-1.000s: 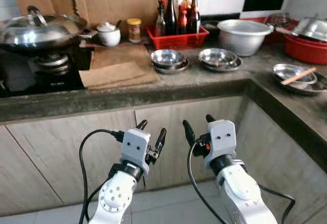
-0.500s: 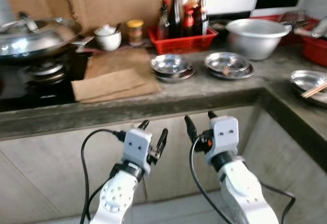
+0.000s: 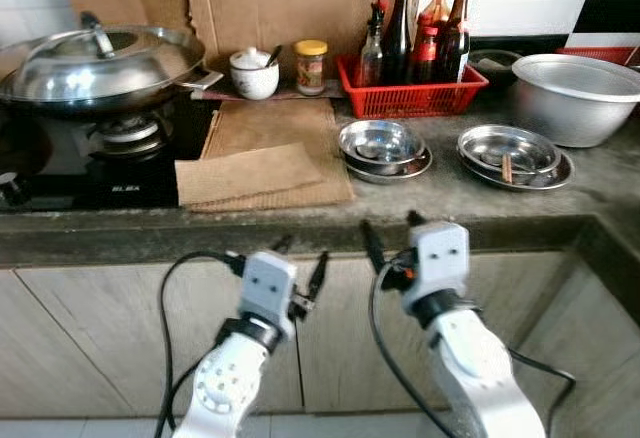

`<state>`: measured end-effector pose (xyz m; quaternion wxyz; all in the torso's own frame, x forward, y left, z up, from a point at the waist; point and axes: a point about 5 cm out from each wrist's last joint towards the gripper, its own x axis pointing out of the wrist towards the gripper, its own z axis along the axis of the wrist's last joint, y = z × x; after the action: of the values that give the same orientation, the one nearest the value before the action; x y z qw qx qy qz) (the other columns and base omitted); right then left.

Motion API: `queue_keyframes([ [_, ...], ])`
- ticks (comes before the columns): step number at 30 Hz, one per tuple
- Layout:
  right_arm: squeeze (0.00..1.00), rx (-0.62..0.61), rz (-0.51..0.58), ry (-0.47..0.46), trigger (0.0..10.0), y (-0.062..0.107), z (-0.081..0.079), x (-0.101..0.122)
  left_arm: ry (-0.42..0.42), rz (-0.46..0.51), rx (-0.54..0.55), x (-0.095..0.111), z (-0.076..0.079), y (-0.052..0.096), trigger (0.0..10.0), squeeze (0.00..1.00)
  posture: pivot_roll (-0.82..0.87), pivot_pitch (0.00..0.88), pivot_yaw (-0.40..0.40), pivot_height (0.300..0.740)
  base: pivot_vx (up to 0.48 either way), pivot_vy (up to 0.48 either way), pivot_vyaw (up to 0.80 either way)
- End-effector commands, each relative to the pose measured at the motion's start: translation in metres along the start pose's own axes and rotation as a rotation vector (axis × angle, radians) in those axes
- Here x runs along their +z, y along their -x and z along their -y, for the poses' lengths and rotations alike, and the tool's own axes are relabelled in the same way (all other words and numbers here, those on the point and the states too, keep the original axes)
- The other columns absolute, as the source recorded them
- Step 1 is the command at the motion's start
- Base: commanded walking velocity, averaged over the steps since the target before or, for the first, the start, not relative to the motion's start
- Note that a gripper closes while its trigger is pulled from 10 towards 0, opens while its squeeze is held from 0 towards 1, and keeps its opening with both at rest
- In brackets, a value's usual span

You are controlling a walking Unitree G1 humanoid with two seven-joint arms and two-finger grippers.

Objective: Kitchen organization

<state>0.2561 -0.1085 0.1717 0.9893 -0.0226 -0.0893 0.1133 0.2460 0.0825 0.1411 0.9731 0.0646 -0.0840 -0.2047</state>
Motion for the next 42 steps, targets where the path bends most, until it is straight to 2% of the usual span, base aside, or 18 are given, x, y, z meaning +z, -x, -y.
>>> queue_keyframes([
  [1,0.00,-0.030,-0.012,0.016,10.0,0.000,0.008,-0.002,0.005,0.008,-0.015,0.002,0.005,-0.001,10.0,0.00,0.11,0.020,0.006,0.740,0.292,0.000,0.00],
  [17,0.00,-0.050,0.015,0.041,10.0,-0.010,0.015,0.004,0.009,0.009,-0.009,0.004,0.006,-0.001,10.0,0.00,0.12,0.033,0.003,0.740,0.293,0.000,0.00],
  [19,0.00,-0.052,0.019,0.101,10.0,-0.012,0.019,0.007,0.023,0.005,-0.013,0.004,0.007,-0.001,10.0,0.00,0.12,0.036,0.004,0.740,0.000,0.000,0.00],
  [24,0.00,-0.034,0.029,0.161,10.0,-0.014,0.023,0.008,0.027,0.004,-0.022,0.004,0.009,0.000,10.0,0.00,0.11,0.037,0.003,0.740,0.000,0.000,0.00],
  [25,1.00,-0.003,0.039,0.226,10.0,-0.016,0.026,0.009,0.030,0.006,-0.026,0.004,0.009,0.000,10.0,0.00,0.11,0.037,0.003,0.740,0.000,0.000,0.00],
  [27,1.00,0.020,0.048,0.288,10.0,-0.018,0.028,0.011,0.033,0.007,-0.031,0.004,0.010,0.000,10.0,0.00,0.11,0.041,0.005,0.740,0.000,0.000,0.00],
  [28,1.00,0.020,0.048,0.288,10.0,-0.018,0.028,0.011,0.033,0.007,-0.031,0.004,0.010,0.000,10.0,0.00,0.11,0.041,0.005,0.740,0.000,0.000,0.00],
  [30,1.00,0.047,0.061,0.397,10.0,-0.022,0.031,0.014,0.038,0.010,-0.038,0.005,0.012,-0.001,10.0,0.00,0.11,0.041,0.001,0.740,0.000,0.000,0.00],
  [31,0.00,0.058,0.062,0.463,10.0,-0.024,0.033,0.015,0.039,0.011,-0.042,0.005,0.013,-0.001,10.0,0.00,0.11,0.043,0.003,0.740,0.000,0.000,0.00],
  [33,0.00,0.061,0.067,0.567,10.0,-0.029,0.037,0.017,0.041,0.011,-0.045,0.005,0.013,-0.001,10.0,0.00,0.11,0.044,0.001,0.740,0.000,0.000,0.00],
  [34,0.00,0.061,0.067,0.567,10.0,-0.029,0.037,0.017,0.041,0.011,-0.045,0.005,0.013,-0.001,10.0,0.00,0.11,0.044,0.001,0.740,0.000,0.000,0.00],
  [37,0.00,0.079,0.078,0.733,10.0,-0.036,0.041,0.020,0.044,0.010,-0.047,0.005,0.015,0.001,10.0,0.00,0.11,0.049,-0.002,0.740,0.000,0.000,0.00],
  [42,0.00,0.135,0.077,0.860,10.0,-0.043,0.039,0.019,0.048,0.012,-0.050,0.006,0.017,0.001,10.0,0.00,0.11,0.052,-0.002,0.740,0.000,0.000,0.00],
])
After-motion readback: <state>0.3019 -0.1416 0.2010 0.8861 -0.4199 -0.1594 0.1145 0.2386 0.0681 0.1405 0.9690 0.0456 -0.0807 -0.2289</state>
